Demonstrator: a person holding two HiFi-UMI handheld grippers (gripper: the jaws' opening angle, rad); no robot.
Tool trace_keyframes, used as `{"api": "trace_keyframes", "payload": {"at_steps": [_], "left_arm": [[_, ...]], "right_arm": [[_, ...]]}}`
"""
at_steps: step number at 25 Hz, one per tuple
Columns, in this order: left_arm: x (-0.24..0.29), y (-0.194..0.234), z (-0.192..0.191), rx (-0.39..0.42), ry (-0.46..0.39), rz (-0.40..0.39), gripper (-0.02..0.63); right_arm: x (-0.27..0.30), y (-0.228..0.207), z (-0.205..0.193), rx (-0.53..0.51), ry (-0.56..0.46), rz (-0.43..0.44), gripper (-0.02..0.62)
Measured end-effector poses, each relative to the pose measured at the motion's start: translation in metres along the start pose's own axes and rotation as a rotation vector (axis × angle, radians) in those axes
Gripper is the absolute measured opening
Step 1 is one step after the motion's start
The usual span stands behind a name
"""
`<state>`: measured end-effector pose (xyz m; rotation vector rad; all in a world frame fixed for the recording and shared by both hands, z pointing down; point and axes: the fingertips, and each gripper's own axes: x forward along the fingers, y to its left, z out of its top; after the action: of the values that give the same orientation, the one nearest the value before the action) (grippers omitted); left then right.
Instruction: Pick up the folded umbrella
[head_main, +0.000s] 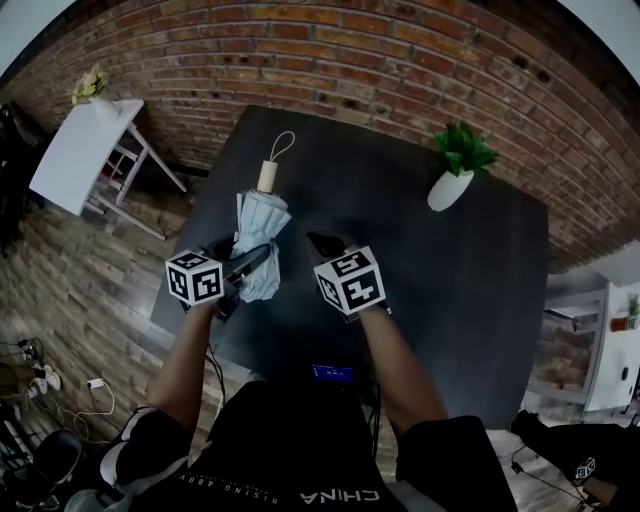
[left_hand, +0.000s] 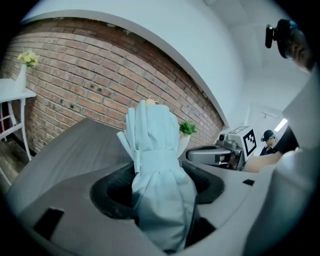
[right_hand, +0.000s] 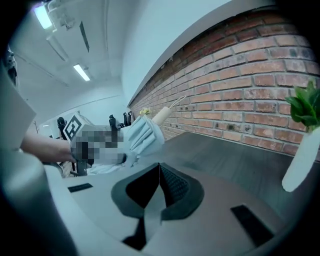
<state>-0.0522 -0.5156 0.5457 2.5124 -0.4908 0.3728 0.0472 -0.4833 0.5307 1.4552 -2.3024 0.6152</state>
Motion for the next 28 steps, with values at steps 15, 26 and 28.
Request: {"api": "trace_keyframes", "payload": {"at_steps": [15,26,28], "left_arm": [[-0.045,-0.075,-0.019,-0.101,-0.265,-0.066,0.296],[-0.079,-0.116,-0.023,-0.127,-0.375,-0.140,0.296],[-0.088,-0.123,-0.021,-0.131,-0.391,-0.167,0.296]], "right_arm": [[-0.061,0.038,-0.021,0.000,-0.073,0.083,0.011],[-0.096,0.055,-0.025,0.006,-0.098,0.027,0.011],[-0.102,0.065,-0.026,0.005,-0.103,0.010,0.011]]}}
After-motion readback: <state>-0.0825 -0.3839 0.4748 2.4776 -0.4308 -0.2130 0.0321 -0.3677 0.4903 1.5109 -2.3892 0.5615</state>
